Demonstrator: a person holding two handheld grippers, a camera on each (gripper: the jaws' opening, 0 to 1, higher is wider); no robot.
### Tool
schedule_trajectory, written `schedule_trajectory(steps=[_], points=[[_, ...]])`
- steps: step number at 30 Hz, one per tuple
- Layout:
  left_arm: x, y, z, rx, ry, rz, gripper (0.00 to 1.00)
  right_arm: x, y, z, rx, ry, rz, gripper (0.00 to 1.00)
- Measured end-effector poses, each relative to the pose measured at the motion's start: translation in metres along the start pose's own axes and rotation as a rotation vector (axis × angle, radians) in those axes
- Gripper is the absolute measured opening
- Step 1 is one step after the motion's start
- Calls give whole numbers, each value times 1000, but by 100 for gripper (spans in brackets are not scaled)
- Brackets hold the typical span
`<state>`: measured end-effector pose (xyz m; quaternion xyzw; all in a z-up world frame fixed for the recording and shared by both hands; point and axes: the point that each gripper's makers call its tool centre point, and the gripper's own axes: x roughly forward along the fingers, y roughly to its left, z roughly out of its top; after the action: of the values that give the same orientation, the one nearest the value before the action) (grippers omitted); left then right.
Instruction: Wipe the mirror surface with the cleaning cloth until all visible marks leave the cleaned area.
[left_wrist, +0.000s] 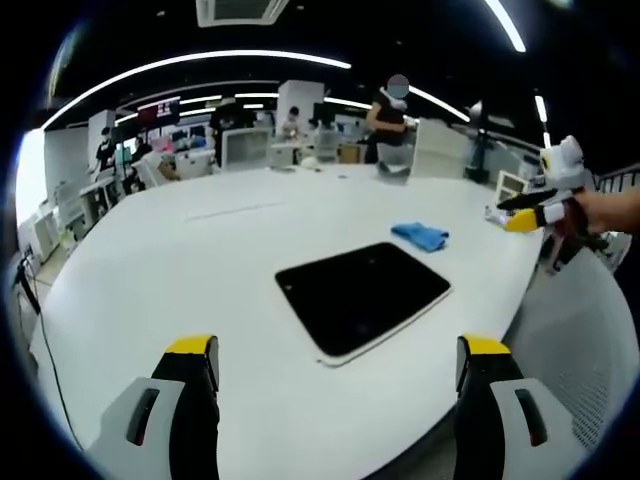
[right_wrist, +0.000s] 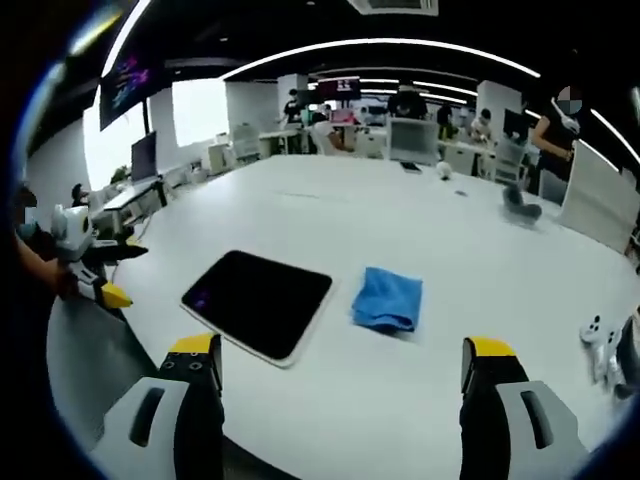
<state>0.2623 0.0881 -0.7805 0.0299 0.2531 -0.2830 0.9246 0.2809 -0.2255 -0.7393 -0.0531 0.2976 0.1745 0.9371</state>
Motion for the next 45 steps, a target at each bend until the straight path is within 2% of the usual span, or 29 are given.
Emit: schedule_trajectory(steps=[8,11,16,18,22,31,37,40,45], points=[[1,-5,-3,4,14,-24,99,-18,-11,45,-4,13,4,100],[1,-5,-3,9,17,-27,99,-23,-17,62,20,3,14,100],[1,-6,-4,6,20,-28,99,-26,-30,79,24,2,11,100],[1,-6,-4,5,19,-28,99,-26,-37,77,4,55,-3,100],[1,-5,-3,-2,16,-24,99,-20,-41,71,-1,129,30,100],[1,-6,-4,-6,18,-32,99,0,-50,81,1,116,18,100],[2,-6,-4,5,23,-31,99,30,-52,70,21,75,10,96],[2,-5,-4,3,21,-27,99,45,-53,58,18,89,8,95],[2,-6,-5,12,28,-35,99,62,-57,48,14,66,5,89]])
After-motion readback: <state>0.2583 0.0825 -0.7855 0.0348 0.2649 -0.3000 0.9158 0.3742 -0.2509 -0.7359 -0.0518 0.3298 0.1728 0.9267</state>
